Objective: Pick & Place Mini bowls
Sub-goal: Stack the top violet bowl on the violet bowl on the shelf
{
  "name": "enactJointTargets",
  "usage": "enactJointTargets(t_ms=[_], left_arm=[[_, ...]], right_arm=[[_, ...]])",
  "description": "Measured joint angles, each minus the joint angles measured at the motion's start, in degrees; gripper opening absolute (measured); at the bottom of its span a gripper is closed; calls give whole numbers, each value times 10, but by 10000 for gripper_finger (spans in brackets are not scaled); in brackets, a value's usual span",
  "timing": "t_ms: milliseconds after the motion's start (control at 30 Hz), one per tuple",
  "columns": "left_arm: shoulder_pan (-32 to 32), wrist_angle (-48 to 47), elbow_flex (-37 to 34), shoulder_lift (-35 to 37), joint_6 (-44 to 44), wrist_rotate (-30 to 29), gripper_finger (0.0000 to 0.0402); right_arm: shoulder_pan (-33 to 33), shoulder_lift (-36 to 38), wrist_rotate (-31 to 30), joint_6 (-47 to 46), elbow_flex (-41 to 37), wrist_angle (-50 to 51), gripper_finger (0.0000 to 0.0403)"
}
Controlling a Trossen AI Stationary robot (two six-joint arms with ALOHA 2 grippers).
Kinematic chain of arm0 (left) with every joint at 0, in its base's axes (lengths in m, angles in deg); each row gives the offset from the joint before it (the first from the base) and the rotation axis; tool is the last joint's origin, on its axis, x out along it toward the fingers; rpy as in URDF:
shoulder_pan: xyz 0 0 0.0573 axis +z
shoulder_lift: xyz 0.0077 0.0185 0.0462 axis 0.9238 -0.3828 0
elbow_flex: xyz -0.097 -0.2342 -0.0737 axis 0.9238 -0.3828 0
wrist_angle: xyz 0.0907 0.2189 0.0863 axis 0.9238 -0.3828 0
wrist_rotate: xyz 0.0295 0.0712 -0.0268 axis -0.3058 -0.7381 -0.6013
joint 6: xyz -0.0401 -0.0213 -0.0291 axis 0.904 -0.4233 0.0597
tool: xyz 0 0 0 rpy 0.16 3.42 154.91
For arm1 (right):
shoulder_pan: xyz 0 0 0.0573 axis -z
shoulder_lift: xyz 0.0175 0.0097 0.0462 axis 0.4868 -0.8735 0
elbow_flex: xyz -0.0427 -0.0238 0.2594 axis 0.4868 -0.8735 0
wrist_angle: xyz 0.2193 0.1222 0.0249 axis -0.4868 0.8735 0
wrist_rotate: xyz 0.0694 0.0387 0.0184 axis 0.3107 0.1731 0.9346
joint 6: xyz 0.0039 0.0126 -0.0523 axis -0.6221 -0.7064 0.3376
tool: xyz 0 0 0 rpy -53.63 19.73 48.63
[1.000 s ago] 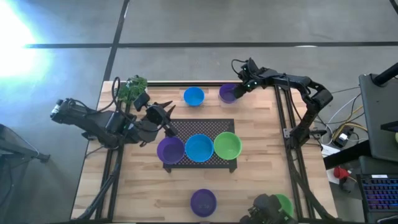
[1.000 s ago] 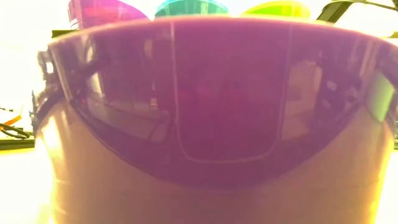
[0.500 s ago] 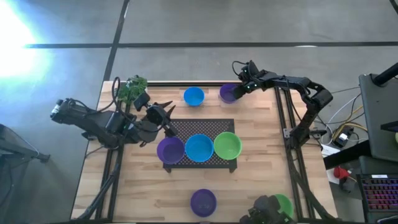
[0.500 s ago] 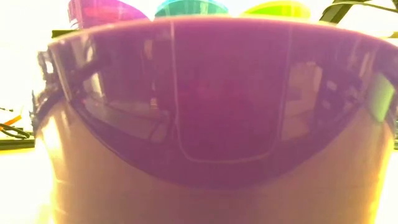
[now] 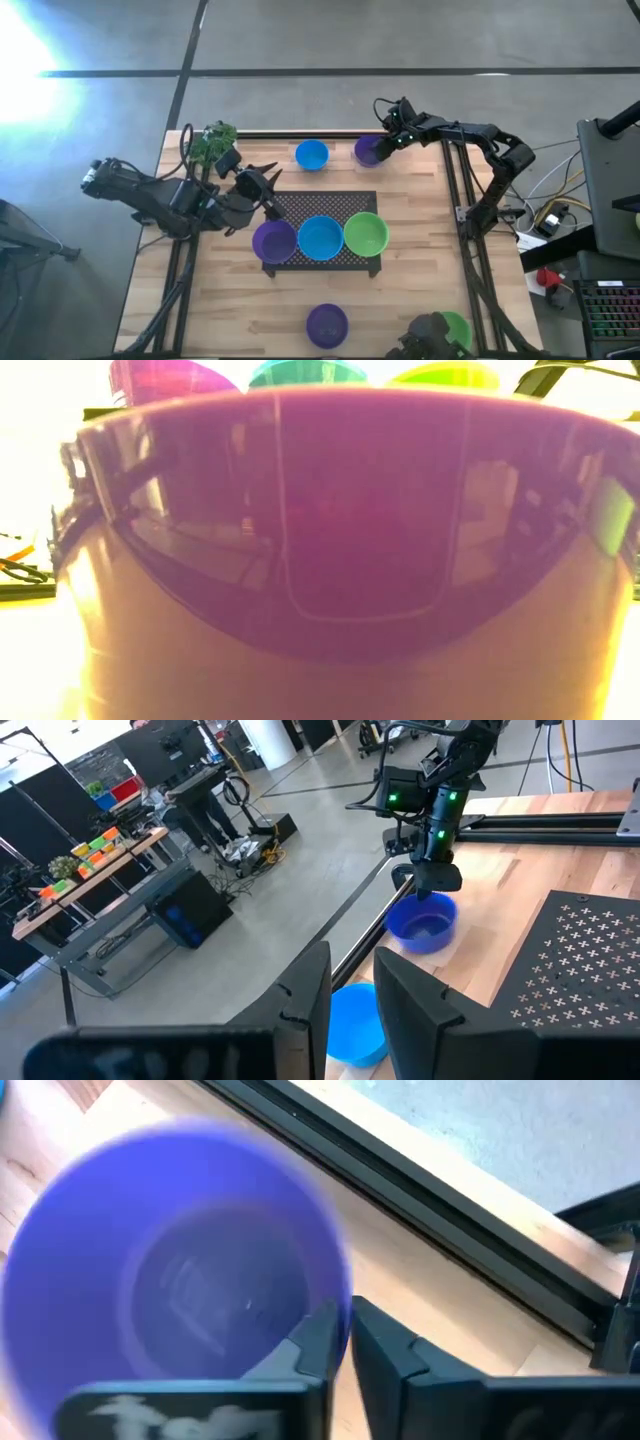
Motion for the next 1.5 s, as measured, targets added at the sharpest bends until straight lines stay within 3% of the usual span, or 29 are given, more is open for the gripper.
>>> enactJointTargets(t_ms=[467, 800, 967, 1233, 1500], left_arm=[[0, 0, 0, 0, 0, 0, 82], [0, 0, 0, 0, 7, 0, 82], [1, 0, 0, 0, 2, 0, 82], [12, 27, 0, 0, -75, 1, 82], [55, 135, 0, -22, -191, 4, 82]], right_arm=[[-1, 17, -5, 57, 20, -25, 8], [-24, 131, -7, 70, 39, 2, 8], [-50, 202, -49, 73, 39, -3, 8], [-124, 270, -53, 93, 40, -72, 8], [-208, 264, -124, 154, 40, -173, 8]])
